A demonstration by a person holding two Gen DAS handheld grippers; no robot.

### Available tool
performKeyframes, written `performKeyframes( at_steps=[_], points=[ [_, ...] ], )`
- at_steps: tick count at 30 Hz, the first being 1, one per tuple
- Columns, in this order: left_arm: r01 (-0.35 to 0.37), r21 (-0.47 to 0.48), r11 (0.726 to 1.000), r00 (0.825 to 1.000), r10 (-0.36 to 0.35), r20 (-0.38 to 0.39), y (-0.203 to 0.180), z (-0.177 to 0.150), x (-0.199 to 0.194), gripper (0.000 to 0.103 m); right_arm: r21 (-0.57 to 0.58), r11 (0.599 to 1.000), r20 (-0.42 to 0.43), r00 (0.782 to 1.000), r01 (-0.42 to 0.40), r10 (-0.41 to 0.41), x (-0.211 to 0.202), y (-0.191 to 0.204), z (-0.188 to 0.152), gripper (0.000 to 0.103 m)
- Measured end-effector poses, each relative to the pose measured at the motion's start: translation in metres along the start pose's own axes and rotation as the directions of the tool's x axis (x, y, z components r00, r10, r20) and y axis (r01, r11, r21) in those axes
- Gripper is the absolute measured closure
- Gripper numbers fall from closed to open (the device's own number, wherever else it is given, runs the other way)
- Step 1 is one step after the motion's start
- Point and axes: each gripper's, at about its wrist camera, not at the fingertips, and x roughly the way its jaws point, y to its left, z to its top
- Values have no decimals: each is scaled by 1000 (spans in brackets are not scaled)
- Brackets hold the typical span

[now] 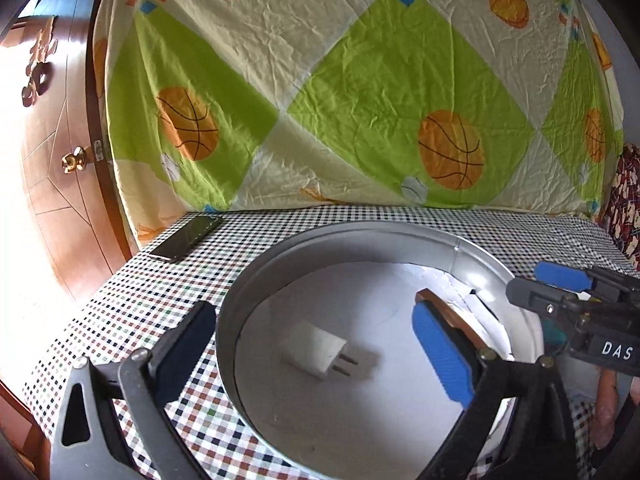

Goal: Organize rigid objects
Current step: 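Open left tool to drop the plug into the tin while right tool releases the comb there, then grasp the clear plastic box with left tool while right tool grasps the black hair clip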

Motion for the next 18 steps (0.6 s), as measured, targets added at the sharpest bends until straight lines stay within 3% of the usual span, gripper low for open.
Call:
performKeyframes(
  at_steps=[4, 9, 18],
  points=[
    [54, 1, 999, 998, -54, 36, -22, -10, -24, 3, -8, 999, 51, 998, 49, -48, -48, -24, -22, 39],
    [150, 34, 988, 988, -152, 42, -66, -19, -42, 1, 34, 982, 106, 976, 188, -190, -94, -68, -46, 30],
    [301, 136, 944, 953, -295, -61, -154, -39, -42, 1, 148, 933, 66, 938, 328, -340, -136, -146, -81, 30]
  ],
)
